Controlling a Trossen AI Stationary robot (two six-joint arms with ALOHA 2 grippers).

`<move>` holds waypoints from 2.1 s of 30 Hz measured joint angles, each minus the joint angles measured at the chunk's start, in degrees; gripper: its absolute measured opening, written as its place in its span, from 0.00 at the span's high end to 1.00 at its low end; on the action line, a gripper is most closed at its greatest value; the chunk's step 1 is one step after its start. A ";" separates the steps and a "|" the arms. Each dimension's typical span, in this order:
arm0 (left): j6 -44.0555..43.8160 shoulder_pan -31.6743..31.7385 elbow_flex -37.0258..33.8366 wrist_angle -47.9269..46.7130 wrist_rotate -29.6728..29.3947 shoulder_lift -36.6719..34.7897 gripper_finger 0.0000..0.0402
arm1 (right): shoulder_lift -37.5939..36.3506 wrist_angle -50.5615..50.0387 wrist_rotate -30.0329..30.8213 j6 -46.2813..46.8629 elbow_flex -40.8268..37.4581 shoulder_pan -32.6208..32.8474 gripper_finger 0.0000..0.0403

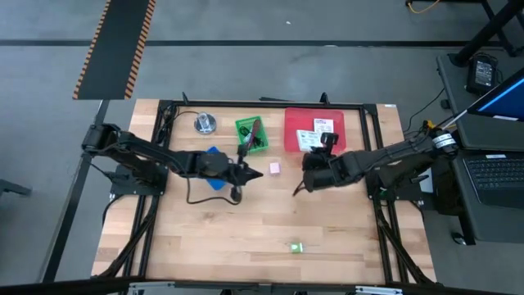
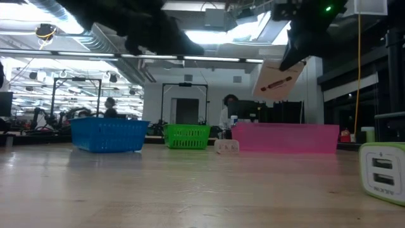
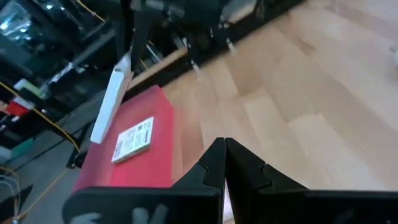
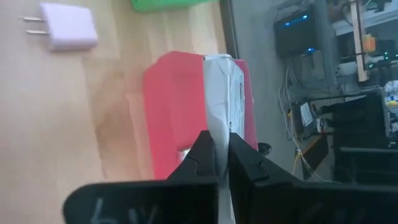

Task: Pick and place items into bin
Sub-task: Put the white card reader box into the pink bin

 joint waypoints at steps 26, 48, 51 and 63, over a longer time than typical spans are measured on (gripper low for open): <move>-10.78 0.03 -15.23 12.28 -0.20 -8.12 0.99 | 0.21 17.76 -20.70 -27.09 0.02 -25.65 1.00; -10.17 0.03 -15.22 10.85 -0.16 -8.09 0.99 | 14.54 25.11 -26.13 -34.31 0.02 -35.03 1.00; -10.17 0.03 -15.22 10.83 -0.01 -8.08 0.99 | 15.43 26.32 -26.84 -35.28 0.04 -35.87 1.00; -10.35 0.03 -15.22 10.70 0.03 -8.08 0.99 | 16.02 26.44 -27.31 -34.89 0.08 -36.59 0.86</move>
